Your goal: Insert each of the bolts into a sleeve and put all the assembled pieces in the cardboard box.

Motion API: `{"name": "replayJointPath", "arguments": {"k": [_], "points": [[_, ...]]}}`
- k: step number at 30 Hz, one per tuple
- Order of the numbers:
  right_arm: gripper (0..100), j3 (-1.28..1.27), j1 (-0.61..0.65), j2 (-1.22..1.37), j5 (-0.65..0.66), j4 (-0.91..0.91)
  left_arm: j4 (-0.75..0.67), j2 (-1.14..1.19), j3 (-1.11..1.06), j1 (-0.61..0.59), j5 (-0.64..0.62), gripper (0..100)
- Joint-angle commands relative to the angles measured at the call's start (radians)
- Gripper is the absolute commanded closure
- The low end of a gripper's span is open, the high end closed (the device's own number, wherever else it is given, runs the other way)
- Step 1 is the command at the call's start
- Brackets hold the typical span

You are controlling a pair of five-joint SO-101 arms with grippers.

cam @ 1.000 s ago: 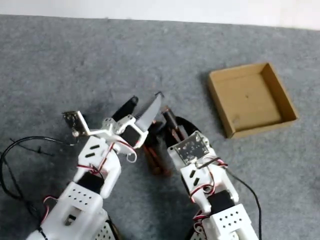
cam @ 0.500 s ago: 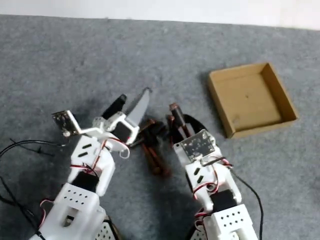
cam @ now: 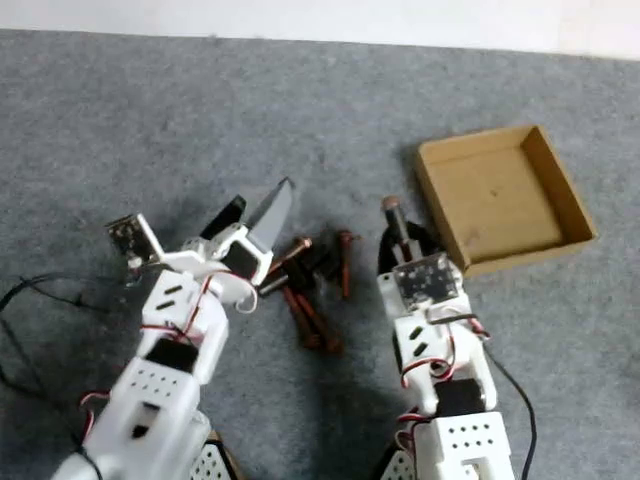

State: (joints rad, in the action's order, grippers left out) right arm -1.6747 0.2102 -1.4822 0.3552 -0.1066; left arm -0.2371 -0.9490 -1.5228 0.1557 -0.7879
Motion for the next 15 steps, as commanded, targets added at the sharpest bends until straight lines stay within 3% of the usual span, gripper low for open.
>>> {"name": "replayJointPath", "arguments": {"k": [1,7,15], "points": [[99.4,-0.111,-0.033,-0.015,-0.012,0.084,-0.003,0.168,0.127,-0.012,-0.006,69],[99.4,-0.048,-0.096,-0.012,-0.012,0.117,-0.003,0.404,0.259,-0.041,-0.011,69],[99.4,0.154,-0.157,0.136,-0.005,0.117,-0.005,0.424,0.275,-0.059,-0.044,69]]}}
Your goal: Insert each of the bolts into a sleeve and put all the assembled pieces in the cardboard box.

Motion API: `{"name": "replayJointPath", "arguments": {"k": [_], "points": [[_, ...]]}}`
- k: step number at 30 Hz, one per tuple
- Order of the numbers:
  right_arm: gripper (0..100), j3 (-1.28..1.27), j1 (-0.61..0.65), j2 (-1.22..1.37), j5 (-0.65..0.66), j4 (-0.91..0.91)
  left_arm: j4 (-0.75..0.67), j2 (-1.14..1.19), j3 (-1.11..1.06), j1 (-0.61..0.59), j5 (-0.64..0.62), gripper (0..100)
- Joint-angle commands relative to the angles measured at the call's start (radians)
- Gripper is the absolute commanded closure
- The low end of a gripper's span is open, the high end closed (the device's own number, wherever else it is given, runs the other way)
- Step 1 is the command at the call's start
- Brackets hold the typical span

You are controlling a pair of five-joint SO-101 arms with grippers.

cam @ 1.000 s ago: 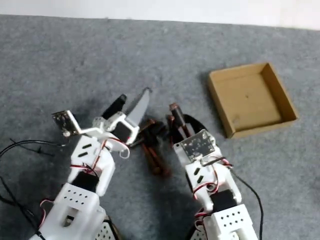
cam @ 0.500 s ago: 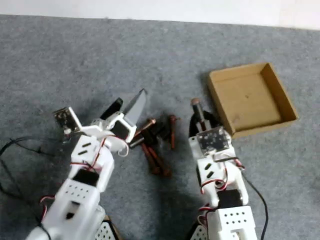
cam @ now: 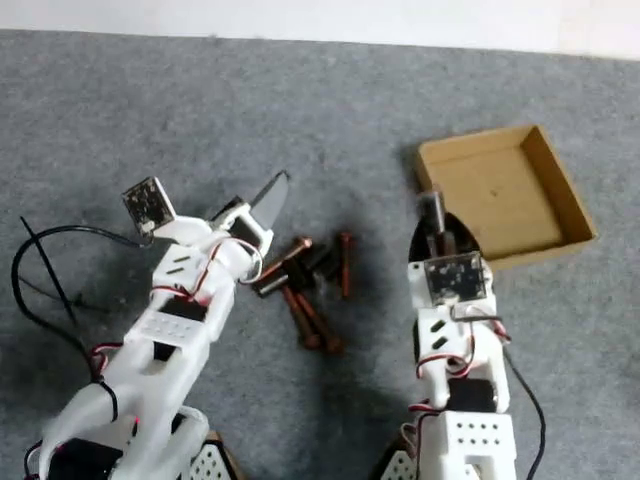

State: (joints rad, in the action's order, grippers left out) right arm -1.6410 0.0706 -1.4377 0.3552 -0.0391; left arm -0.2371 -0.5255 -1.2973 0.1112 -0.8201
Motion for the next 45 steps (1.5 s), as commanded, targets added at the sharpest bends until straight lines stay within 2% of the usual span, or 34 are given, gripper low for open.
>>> {"name": "replayJointPath", "arguments": {"k": [1,8,14,21,27,33,39,45], "points": [[99.4,0.159,-0.025,0.154,-0.006,0.053,-0.005,0.001,0.05,-0.015,-0.012,69],[99.4,0.547,-0.065,0.674,-0.012,0.054,-0.002,0.001,0.051,-0.015,-0.011,69],[99.4,0.855,-0.148,1.098,-0.012,0.048,-0.003,0.001,0.053,-0.013,-0.009,69],[99.2,1.072,-0.214,1.422,-0.012,0.048,-0.003,0.001,0.053,-0.013,-0.009,69],[96.9,1.156,-0.239,1.544,-0.012,0.047,-0.003,0.001,0.053,-0.013,-0.009,69],[75.2,1.165,-0.234,1.555,-0.035,-0.062,-0.003,0.001,0.053,-0.012,-0.009,69],[75.0,1.21,-0.234,1.552,-0.146,-0.101,-0.003,0.002,0.053,-0.012,-0.009,69],[75.0,1.294,-0.196,1.552,-0.255,-0.315,-0.003,0.002,0.054,-0.01,-0.009,69]]}}
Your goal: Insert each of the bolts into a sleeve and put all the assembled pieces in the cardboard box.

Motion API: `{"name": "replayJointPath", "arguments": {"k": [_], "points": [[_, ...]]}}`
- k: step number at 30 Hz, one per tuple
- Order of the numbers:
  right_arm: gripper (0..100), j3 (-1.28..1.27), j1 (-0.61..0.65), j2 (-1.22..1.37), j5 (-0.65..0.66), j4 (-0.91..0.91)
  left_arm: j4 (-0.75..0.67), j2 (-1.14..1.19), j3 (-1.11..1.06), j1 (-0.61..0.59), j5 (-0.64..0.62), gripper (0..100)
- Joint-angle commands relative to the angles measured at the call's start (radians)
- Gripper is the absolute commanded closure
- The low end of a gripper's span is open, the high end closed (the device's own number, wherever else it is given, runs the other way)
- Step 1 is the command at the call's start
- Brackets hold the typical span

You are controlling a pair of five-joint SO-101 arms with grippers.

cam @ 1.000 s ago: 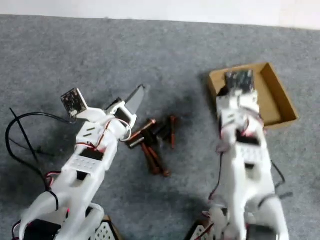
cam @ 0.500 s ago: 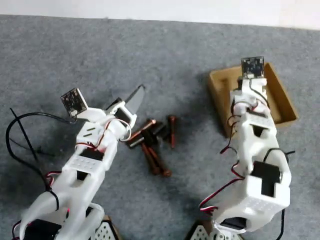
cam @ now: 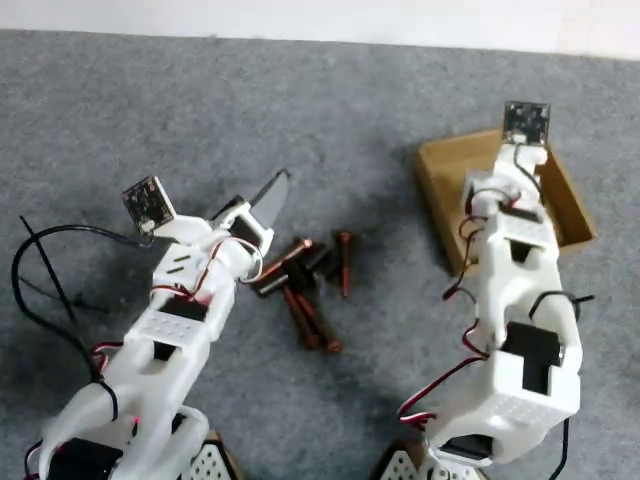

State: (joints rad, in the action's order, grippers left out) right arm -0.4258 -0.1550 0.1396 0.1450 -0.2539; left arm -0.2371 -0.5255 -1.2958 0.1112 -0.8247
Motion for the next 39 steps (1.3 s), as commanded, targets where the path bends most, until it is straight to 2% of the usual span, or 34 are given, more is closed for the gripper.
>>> {"name": "replayJointPath", "arguments": {"k": [1,7,13,18,25,30,39], "points": [[75.0,0.091,0.042,-0.027,-0.052,-0.14,-0.003,0.002,0.053,-0.01,-0.005,69],[75.0,0.016,0.189,-0.223,-0.078,-0.231,-0.003,0.002,0.053,-0.01,-0.005,69],[75.0,-0.263,0.458,-0.518,-0.112,-0.229,-0.005,0.002,0.053,-0.015,-0.005,69],[75.0,-0.414,0.625,-0.619,-0.169,-0.228,-0.005,0.001,0.053,-0.019,-0.005,69],[75.0,-0.486,0.697,-0.562,-0.241,-0.18,0.0,0.01,0.087,-0.189,-0.04,69],[75.0,-0.57,0.733,-0.446,-0.278,-0.004,-0.003,0.01,0.096,-0.211,-0.077,69],[75.0,-0.541,0.834,-0.326,-0.278,0.004,-0.003,0.01,0.096,-0.209,-0.077,69]]}}
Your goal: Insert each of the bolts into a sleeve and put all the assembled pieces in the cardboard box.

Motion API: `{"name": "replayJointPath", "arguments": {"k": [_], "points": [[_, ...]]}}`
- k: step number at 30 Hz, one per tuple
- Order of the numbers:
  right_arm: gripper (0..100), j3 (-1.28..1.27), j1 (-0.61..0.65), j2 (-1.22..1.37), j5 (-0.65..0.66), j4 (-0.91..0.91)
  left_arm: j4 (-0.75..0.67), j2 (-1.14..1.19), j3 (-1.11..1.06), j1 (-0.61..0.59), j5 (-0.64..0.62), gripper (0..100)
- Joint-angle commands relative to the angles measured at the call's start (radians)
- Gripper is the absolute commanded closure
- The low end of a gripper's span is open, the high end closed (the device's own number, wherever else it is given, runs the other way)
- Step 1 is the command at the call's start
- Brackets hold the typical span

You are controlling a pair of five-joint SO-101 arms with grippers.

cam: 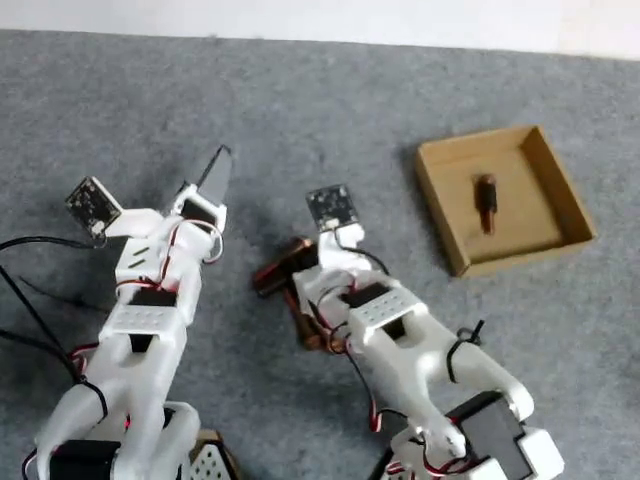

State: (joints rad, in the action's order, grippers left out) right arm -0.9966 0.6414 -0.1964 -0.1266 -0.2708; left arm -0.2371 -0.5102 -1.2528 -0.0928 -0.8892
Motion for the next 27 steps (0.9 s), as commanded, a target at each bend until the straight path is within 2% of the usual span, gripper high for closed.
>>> {"name": "replayJointPath", "arguments": {"k": [1,7,16,27], "points": [[75.0,0.033,0.038,0.01,-0.006,0.022,-0.003,-0.005,0.053,-0.005,-0.012,69],[75.0,0.038,0.03,0.01,-0.006,0.022,-0.002,-0.005,0.053,-0.005,-0.012,69],[75.0,0.035,-0.107,0.008,-0.006,0.018,0.0,-0.005,0.053,-0.005,-0.011,69],[75.0,0.033,-0.191,0.001,-0.006,0.018,0.0,-0.005,0.053,-0.004,-0.011,69]]}}
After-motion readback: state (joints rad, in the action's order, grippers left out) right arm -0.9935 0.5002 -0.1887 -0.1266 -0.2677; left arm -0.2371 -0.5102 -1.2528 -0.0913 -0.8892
